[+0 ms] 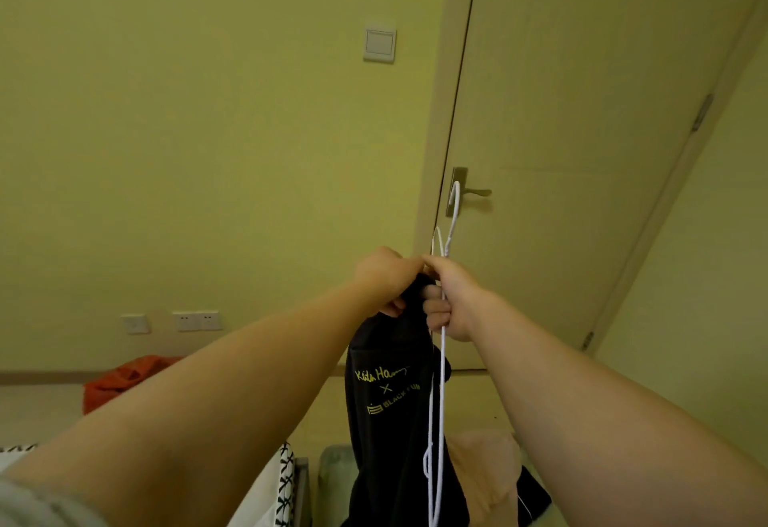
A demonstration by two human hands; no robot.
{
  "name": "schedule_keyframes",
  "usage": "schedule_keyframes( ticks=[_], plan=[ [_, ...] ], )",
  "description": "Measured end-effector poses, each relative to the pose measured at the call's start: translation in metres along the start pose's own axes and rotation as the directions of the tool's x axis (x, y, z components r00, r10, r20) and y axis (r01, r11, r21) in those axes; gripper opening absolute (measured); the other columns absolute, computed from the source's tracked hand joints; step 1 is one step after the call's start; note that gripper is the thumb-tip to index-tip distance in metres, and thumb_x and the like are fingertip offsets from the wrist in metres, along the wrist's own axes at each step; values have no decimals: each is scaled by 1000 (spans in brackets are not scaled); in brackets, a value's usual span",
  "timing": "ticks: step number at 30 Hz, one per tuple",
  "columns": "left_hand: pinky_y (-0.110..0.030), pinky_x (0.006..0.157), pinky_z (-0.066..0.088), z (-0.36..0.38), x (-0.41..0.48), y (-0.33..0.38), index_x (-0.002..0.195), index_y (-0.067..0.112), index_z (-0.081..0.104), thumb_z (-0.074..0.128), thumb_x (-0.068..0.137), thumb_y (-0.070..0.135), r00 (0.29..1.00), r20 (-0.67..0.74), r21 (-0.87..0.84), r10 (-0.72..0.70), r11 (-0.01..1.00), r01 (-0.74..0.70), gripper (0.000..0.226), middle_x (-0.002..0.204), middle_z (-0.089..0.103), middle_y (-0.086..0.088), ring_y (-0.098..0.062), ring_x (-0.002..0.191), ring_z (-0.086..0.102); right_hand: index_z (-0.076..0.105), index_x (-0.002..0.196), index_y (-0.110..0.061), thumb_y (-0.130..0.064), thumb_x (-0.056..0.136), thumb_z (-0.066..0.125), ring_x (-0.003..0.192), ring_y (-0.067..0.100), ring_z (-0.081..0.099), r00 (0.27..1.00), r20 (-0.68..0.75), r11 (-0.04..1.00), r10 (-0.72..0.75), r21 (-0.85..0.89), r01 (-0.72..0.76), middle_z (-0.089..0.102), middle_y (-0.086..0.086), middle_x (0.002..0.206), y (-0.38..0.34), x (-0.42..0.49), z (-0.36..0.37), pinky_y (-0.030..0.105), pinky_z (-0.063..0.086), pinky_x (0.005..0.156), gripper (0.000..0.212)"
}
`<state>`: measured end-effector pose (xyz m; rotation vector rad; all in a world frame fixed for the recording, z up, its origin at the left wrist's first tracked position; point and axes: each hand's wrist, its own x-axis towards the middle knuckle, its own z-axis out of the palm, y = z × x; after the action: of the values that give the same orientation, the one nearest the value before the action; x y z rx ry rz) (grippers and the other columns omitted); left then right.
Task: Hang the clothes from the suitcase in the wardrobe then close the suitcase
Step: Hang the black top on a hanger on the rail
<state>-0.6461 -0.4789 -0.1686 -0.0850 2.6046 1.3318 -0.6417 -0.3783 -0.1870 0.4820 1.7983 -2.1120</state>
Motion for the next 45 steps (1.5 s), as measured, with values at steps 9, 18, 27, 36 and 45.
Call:
schedule_keyframes(
  ticks=[9, 18, 27, 36, 45],
  plan=[
    [-21, 48, 30, -51, -3, 1, 55, 13, 40, 58, 79, 11, 962, 1, 460, 273, 854, -243, 30, 55, 39, -1, -15, 52, 38, 59, 98, -17, -21, 94, 43, 35, 9, 18, 975, -132, 953, -176, -271, 135, 42, 1, 64, -10, 2, 8, 10, 15, 32, 17],
    [-20, 44, 25, -78, -17, 7, 56, 17, 36, 56, 75, -1, 919, 171, 527, 355, 755, -390, 33, 55, 35, -1, -14, 51, 30, 54, 91, -21, -1, 89, 57, 34, 5, 48, 959, 58, 911, -279, -298, 283, 53, 2, 65, -3, -19, 30, 12, 30, 29, 20],
    [-26, 58, 39, -83, -9, -17, 116, 11, 46, 40, 88, -1, 942, -106, 618, 319, 763, -189, 31, 87, 48, -4, -24, 79, 52, 61, 90, -12, -9, 89, 62, 47, 7, 35, 887, -25, 797, -461, -451, 401, 47, -3, 62, -12, -23, 39, 9, 24, 29, 3],
    [-27, 58, 30, -62, 1, -72, 102, 11, 42, 32, 89, -1, 999, -34, -34, -34, 999, 33, 21, 78, 44, -10, -19, 63, 35, 62, 81, -17, -8, 89, 59, 50, 5, 35, 858, -37, 793, -512, -405, 455, 46, -7, 62, -11, -25, 40, 15, 25, 44, 12],
    [-40, 77, 50, -52, 16, -81, 112, -3, 59, 41, 94, 6, 986, -104, 77, -130, 987, 138, 27, 101, 62, -24, -29, 84, 57, 63, 78, -16, -6, 88, 58, 57, 8, 44, 853, -198, 863, -483, -272, 426, 53, -5, 68, -2, -20, 27, 17, 30, 47, 16]
  ],
)
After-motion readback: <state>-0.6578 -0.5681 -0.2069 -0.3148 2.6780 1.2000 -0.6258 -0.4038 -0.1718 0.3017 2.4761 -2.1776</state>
